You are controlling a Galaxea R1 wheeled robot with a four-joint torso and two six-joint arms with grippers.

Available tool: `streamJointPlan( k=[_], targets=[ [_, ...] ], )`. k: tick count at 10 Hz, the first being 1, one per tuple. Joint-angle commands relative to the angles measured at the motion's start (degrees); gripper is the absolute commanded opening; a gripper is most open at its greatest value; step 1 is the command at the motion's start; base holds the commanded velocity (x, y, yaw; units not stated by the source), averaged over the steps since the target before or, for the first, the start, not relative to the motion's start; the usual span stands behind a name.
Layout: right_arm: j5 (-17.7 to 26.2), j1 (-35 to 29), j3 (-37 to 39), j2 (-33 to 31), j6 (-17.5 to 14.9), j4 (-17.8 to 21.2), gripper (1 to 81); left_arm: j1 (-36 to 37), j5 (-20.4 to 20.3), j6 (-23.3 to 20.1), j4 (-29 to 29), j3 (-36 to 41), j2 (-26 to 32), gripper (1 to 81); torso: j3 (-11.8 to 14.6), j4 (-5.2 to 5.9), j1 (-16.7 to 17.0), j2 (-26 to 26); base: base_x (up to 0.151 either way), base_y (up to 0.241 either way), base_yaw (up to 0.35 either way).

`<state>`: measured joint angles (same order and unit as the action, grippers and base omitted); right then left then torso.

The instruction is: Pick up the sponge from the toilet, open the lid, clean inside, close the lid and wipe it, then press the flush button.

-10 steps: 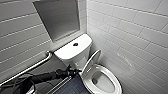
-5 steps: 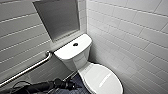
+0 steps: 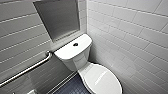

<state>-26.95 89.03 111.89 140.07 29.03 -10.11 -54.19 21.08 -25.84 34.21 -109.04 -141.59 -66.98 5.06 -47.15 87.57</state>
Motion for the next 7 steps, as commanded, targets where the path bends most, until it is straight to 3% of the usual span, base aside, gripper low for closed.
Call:
streamJointPlan(
  k=[1,4,5,7],
  targets=[
    [1.64,0.67,-2.83,-2.75,0.15,-2.73,1.0,-12.91,-1.21,-10.89,-2.48,-5.65,-0.01,81.1,0.00,0.00,0.00,0.00,0.000,0.000,0.000],
    [5.50,2.43,-0.71,-2.14,2.26,-1.07,1.0,-17.84,-1.39,-11.95,-2.48,-9.08,-3.35,81.1,0.05,0.00,0.02,0.02,0.000,0.000,0.000],
    [5.86,3.83,0.59,-0.56,0.09,5.68,1.0,-18.46,-0.86,-12.04,-2.48,-9.35,-4.40,81.1,0.05,0.00,0.02,0.02,0.000,0.000,0.000],
    [6.56,4.72,0.70,1.29,-15.11,17.63,1.0,-19.86,-0.69,-11.95,-2.57,-9.35,-5.37,81.1,0.07,0.00,0.07,0.02,0.000,0.000,0.000]
  ],
)
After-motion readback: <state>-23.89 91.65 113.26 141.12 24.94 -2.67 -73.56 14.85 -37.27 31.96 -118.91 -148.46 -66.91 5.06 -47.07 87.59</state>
